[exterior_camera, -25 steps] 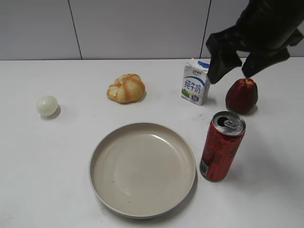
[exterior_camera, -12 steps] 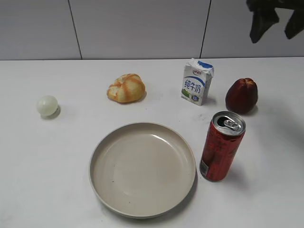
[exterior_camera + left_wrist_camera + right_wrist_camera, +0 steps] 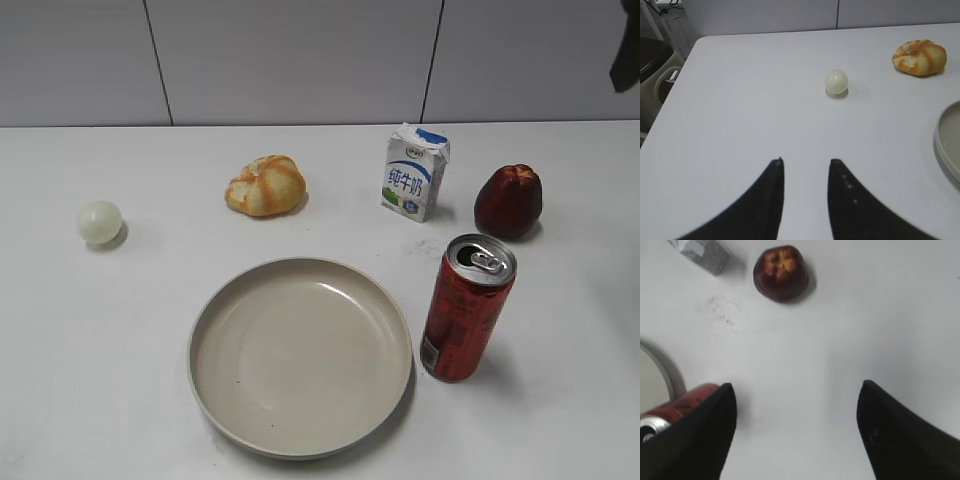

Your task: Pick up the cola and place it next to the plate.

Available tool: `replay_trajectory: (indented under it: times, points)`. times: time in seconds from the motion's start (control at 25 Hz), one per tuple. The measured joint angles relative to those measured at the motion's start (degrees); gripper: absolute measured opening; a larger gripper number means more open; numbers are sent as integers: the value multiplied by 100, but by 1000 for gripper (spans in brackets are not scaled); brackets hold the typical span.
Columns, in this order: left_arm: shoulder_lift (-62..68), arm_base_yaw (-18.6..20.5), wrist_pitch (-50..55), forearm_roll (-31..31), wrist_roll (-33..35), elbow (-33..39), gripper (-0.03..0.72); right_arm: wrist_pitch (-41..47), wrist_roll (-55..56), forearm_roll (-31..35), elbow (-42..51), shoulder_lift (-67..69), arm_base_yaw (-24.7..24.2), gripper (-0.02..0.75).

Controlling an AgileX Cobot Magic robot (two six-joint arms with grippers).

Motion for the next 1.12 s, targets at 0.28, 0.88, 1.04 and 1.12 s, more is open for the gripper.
replay_trajectory:
  times: [0.28,0.88,1.04,1.12]
  points:
    - [0,0,0,0,0,0,237,0,-10,0,2028,-1713,0,594]
    - [0,0,0,0,0,0,237,-799,-31,0,5606,-5437,0,594]
    - [0,0,0,0,0,0,237,-892,-31,0,5864,-6393,0,594]
    - [0,0,0,0,0,0,237,-921,-31,0,5864,-6825,0,594]
